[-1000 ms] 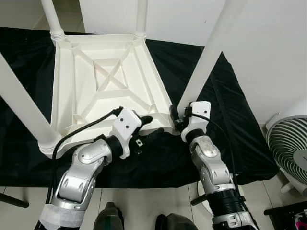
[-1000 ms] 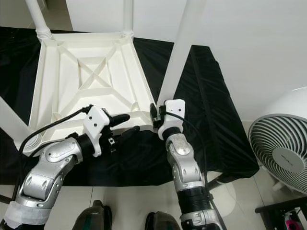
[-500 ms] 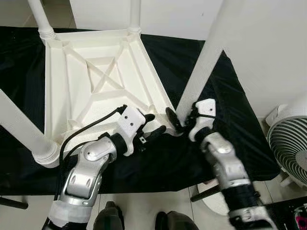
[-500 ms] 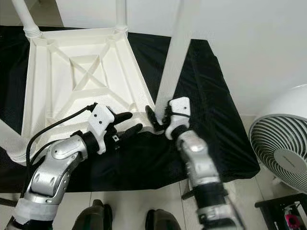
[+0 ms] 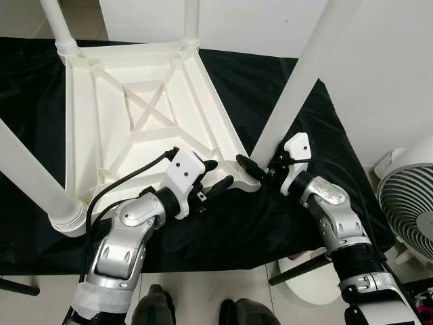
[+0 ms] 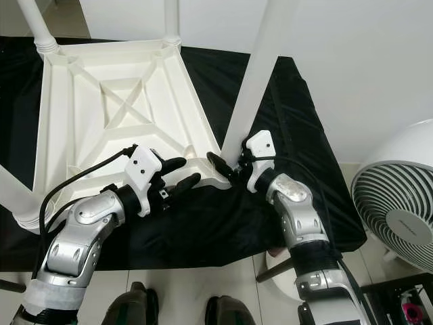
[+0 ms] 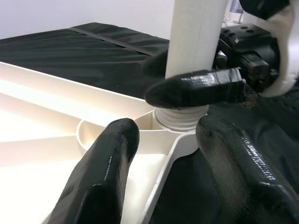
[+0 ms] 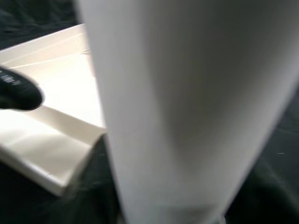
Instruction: Building children table
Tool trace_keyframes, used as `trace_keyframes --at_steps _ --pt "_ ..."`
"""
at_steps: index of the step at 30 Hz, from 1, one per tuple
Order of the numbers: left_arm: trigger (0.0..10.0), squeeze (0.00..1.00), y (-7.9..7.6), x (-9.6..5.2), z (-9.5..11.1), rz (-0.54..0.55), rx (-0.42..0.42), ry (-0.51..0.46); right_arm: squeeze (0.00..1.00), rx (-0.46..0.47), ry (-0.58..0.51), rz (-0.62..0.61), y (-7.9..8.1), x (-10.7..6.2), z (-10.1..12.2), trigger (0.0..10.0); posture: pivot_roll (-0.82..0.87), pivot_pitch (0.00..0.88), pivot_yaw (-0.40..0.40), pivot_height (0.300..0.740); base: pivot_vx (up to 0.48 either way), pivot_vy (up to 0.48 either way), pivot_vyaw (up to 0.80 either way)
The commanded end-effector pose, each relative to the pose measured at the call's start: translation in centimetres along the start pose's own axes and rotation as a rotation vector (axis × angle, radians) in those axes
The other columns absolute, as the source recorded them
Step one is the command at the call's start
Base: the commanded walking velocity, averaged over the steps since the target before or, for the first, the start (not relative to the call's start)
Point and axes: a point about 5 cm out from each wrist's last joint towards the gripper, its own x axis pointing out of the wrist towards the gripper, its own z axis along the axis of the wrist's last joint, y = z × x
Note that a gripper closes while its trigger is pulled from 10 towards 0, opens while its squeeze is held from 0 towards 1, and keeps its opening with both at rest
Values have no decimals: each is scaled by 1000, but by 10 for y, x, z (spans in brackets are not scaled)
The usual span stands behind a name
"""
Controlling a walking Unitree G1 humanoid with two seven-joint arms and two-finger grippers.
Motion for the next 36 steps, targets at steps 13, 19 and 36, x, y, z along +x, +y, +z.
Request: trace_keyframes --at_steps 13,19,36 --pt "10000 0 -7 -1 -11 72 -3 51 0 101 -34 -49 0 -2 -6 0 28 61 -66 740 0 0 0" --pt "10000 0 -3 1 -10 102 -18 34 0 54 4 -177 12 6 -9 0 13 71 -69 740 0 0 0" --pt "10000 0 5 5 -2 142 -51 -8 0 195 82 -530 45 23 -22 4863 8 53 -53 740 0 0 0"
